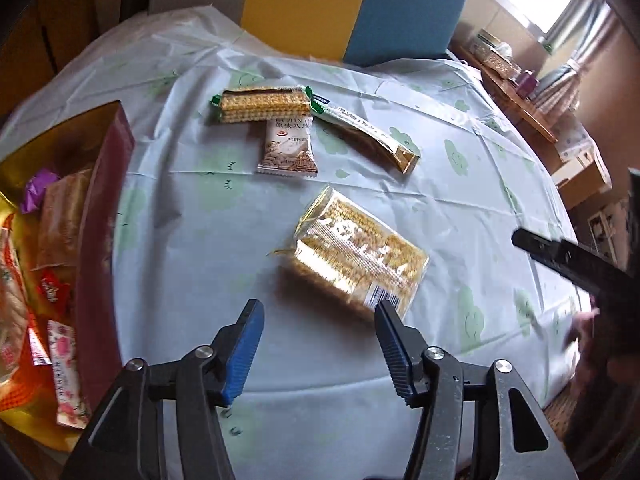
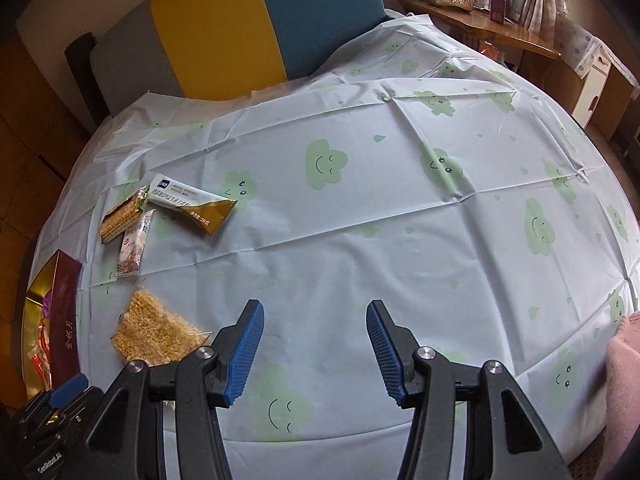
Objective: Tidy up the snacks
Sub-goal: 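Move the left gripper to the clear rice-crisp pack and grasp it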
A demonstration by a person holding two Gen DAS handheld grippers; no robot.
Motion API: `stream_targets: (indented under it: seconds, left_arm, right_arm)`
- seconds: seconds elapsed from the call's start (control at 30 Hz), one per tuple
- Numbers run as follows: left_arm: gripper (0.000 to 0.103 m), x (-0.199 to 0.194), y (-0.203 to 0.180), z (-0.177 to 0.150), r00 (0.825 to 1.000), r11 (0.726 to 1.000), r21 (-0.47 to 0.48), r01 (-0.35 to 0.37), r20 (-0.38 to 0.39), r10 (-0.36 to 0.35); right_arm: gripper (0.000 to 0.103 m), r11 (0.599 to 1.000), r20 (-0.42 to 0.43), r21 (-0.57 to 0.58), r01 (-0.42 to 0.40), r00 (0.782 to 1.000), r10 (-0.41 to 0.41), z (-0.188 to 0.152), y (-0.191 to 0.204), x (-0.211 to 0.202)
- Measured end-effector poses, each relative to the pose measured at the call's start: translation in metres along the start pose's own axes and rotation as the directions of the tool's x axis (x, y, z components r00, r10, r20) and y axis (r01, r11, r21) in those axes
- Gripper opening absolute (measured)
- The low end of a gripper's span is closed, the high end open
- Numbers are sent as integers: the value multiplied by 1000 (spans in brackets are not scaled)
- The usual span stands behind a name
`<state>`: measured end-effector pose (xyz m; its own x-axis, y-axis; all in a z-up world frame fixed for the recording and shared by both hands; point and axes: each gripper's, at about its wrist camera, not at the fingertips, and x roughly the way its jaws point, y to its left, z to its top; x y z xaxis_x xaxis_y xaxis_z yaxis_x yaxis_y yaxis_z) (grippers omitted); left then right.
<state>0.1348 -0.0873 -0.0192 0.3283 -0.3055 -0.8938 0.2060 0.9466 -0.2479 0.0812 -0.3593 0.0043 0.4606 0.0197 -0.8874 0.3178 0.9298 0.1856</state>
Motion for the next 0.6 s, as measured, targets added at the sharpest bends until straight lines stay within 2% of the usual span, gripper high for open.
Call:
stream_targets:
  seconds: [0.17, 0.27, 0.33, 0.43, 0.6]
  left_arm:
    - [69, 20, -6, 20, 999, 994, -110, 25, -37, -29]
    - [72, 33, -12, 28, 998, 989, -147, 17, -65, -27]
    - [78, 39, -19, 32, 998, 986, -164, -8, -70, -4]
    - [80, 45, -28, 39, 997, 988, -148, -36, -67, 27]
    - [80, 61, -43, 53, 989, 993, -66, -93, -118, 85]
  right_arm:
    - [54, 1000, -3, -1, -18, 1000, 18, -1, 2, -1]
    - [54, 999, -3, -7, -31, 1000, 31, -1, 4, -2]
    - [54, 999, -2, -8, -42, 999, 42, -1, 5, -3]
    - [54, 998, -3, 3, -58, 998, 58, -1, 4, -4]
    - [54, 996, -9, 39, -86, 996, 86, 0, -2, -4]
